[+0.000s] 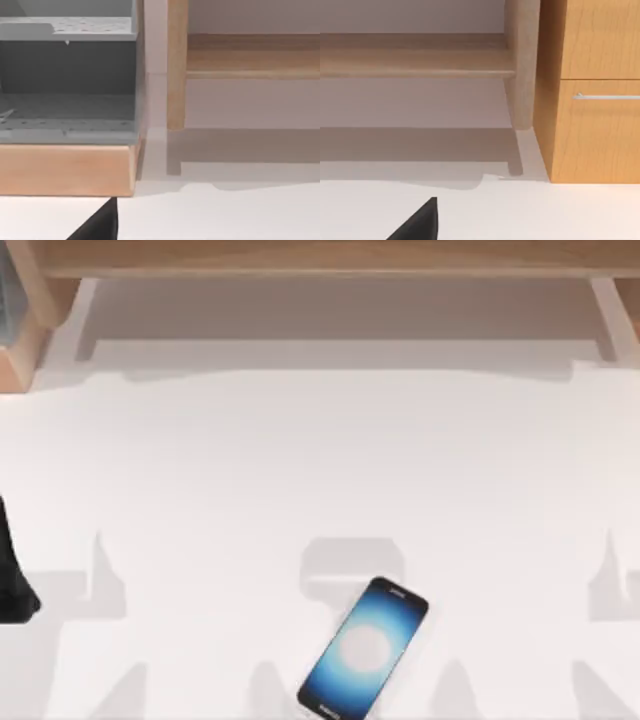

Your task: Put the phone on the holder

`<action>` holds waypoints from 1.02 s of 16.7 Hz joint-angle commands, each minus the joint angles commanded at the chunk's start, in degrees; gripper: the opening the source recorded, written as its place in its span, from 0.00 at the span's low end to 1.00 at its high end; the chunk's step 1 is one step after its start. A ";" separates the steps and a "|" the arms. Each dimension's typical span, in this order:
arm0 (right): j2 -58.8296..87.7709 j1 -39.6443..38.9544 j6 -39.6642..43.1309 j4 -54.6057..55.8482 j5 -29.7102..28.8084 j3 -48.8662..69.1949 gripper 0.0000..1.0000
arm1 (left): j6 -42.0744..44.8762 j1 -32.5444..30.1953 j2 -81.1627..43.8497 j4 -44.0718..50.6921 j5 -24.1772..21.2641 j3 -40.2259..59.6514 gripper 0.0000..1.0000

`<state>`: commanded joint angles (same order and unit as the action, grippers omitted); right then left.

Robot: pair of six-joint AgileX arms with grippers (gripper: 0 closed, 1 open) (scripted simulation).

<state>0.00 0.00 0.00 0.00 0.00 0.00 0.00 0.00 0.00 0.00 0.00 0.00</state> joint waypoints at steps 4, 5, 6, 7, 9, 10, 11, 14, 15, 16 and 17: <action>1.29 -0.61 -1.47 -0.62 0.12 1.35 1.00 | 0.00 0.00 0.00 0.00 0.00 0.00 1.00; 2.64 -1.23 -2.94 -1.31 0.23 2.65 1.00 | 0.00 0.00 0.00 0.00 0.00 0.00 1.00; 4.49 -2.06 -4.83 -2.28 0.34 4.29 1.00 | 0.00 0.00 0.00 0.00 0.00 0.00 1.00; 6.82 -3.09 -7.11 -3.54 0.46 6.20 1.00 | 0.00 0.00 0.00 0.00 0.00 0.00 1.00; 13.09 -5.73 -12.67 -7.05 0.69 10.62 1.00 | 0.00 0.00 0.00 0.00 0.00 0.00 1.00; 16.93 -7.28 -15.79 -9.25 0.79 13.00 1.00 | 0.00 0.00 0.00 0.00 0.00 0.00 1.00; 21.21 -8.96 -19.07 -11.73 0.87 15.45 1.00 | 0.00 0.00 0.00 0.00 0.00 0.00 1.00; 36.19 -14.60 -29.55 -20.70 0.98 23.14 1.00 | 0.00 0.00 0.00 0.00 0.00 0.00 1.00; 41.78 -16.64 -33.17 -24.13 0.95 25.80 1.00 | 0.00 0.00 0.00 0.00 0.00 0.00 1.00; 47.54 -18.73 -36.81 -27.65 0.91 28.50 1.00 | 0.00 0.00 0.00 0.00 0.00 0.00 1.00; 53.39 -20.86 -40.43 -31.22 0.85 31.26 1.00 | 0.00 0.00 0.00 0.00 0.00 0.00 1.00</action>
<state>53.39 -20.86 -40.43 -31.22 0.85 31.26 0.00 0.00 0.00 0.00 0.00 0.00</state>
